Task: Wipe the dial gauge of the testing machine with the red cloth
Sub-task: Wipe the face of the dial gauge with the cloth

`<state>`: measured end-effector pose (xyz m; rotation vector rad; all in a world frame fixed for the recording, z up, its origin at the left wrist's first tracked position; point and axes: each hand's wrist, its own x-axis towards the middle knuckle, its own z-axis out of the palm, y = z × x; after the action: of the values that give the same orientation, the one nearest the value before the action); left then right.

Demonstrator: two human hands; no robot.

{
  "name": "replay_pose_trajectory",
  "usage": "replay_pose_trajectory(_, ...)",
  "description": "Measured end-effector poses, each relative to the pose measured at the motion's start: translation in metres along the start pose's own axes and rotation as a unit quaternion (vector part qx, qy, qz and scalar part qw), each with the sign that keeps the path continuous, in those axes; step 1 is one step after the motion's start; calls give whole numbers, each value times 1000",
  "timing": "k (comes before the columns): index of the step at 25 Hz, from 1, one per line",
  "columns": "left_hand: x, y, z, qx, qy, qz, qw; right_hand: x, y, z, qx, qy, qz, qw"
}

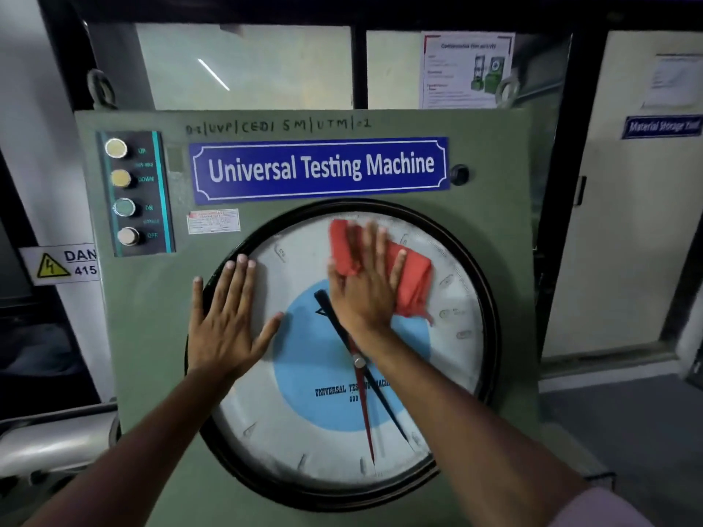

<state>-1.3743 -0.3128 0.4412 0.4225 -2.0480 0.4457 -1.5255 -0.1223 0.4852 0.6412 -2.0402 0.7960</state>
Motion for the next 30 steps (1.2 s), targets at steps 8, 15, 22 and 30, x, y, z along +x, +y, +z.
replay_pose_trajectory(8, 6, 7, -12, 2, -16, 9, 1000, -34, 71, -18, -76, -41, -79, 993)
replay_pose_trajectory(15, 5, 8, -16, -7, -33, 3, 999, -54, 47, -10, -57, -60, -160, 984)
replay_pose_trajectory(22, 6, 16, -23, -15, -53, -17, 998, -24, 17, -22, -35, -109, -79, 990)
replay_pose_trajectory(30, 6, 12, -28, -12, -69, -9, 997, -21, 7, -28, -13, -122, -41, 992)
